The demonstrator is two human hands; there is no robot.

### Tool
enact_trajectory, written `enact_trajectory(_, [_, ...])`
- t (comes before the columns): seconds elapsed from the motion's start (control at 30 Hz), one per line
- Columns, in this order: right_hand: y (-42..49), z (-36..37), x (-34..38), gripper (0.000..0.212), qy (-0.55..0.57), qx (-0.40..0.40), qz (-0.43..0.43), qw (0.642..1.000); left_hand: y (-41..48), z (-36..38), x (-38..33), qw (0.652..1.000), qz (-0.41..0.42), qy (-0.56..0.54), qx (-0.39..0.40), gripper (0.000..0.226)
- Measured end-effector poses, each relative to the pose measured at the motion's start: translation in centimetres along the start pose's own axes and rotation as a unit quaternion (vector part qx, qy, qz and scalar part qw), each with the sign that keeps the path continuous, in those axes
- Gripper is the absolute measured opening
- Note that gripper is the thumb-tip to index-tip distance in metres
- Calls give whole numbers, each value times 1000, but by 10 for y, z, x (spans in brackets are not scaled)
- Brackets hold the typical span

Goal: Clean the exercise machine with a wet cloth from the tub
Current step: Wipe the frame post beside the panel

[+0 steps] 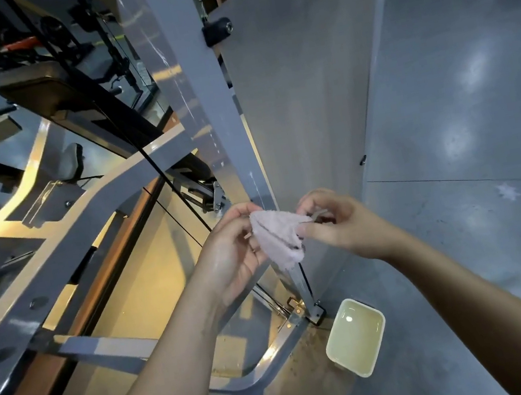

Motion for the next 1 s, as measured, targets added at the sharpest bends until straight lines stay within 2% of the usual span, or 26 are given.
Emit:
enact_trajectory(0.1, [0, 0, 1, 12, -14, -9, 2, 1000, -3, -4, 6, 997, -7, 79, -15, 19])
enact_trajectory(0.2, [2, -10, -5, 12, 18, -69, 11, 997, -6, -4, 10, 988, -2, 156, -22, 38])
enact_trajectory(0.27, [2, -12, -8, 11, 32, -76, 17, 996, -6, -5, 9, 987, 5, 159, -35, 37])
enact_trajectory(0.33, [-1, -1, -8, 19, 35, -23, 27, 999, -5, -7, 7, 989, 10, 138, -51, 33])
enact_trajectory(0.4, [-4, 5, -12, 24, -8, 8, 42, 999, -6, -1, 3, 995, 16, 91, -29, 39])
enact_trajectory(0.47, [-2, -3, -12, 13, -37, -21, 38, 998, -8, 3, 0, 992, 32, 120, 0, 48])
enact_trajectory(0.5, [-2, -6, -12, 5, -31, -30, 40, 998, -8, 3, -2, 981, 47, 188, 4, 51])
enact_trajectory(0.53, [-1, -8, -12, 6, -20, -31, 43, 998, -8, 3, -5, 959, 62, 277, 6, 51])
enact_trajectory(0.6, [-2, -10, -12, 23, 11, -32, 58, 998, -7, 7, -7, 902, 84, 423, 6, 43])
enact_trajectory(0.67, [-3, -11, -14, 23, 39, -51, 74, 995, -5, 7, -7, 875, 94, 475, -16, 29])
enact_trajectory(0.73, [-4, -17, -17, 11, 45, -99, 78, 991, -2, 5, -10, 880, 102, 463, -44, 10])
enact_trajectory(0.83, [-4, -21, -21, 12, 52, -139, 60, 987, -1, 0, -12, 887, 110, 442, -77, 9])
enact_trajectory(0.9, [-4, -14, -20, 18, 70, -114, 39, 990, -1, -5, -9, 904, 93, 409, -84, 13])
enact_trajectory(1.0, [-2, -1, -17, 37, 98, -63, 7, 993, 0, -9, -6, 946, 67, 309, -65, 22])
Point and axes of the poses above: each hand's wrist, its own y-axis towards the middle knuckle, its own z-axis out of the palm, x = y × z, the point moved 10 cm from there along y, towards the middle knuckle, and after that the axes turned 15 degrees about y, right-handed, at the moved point
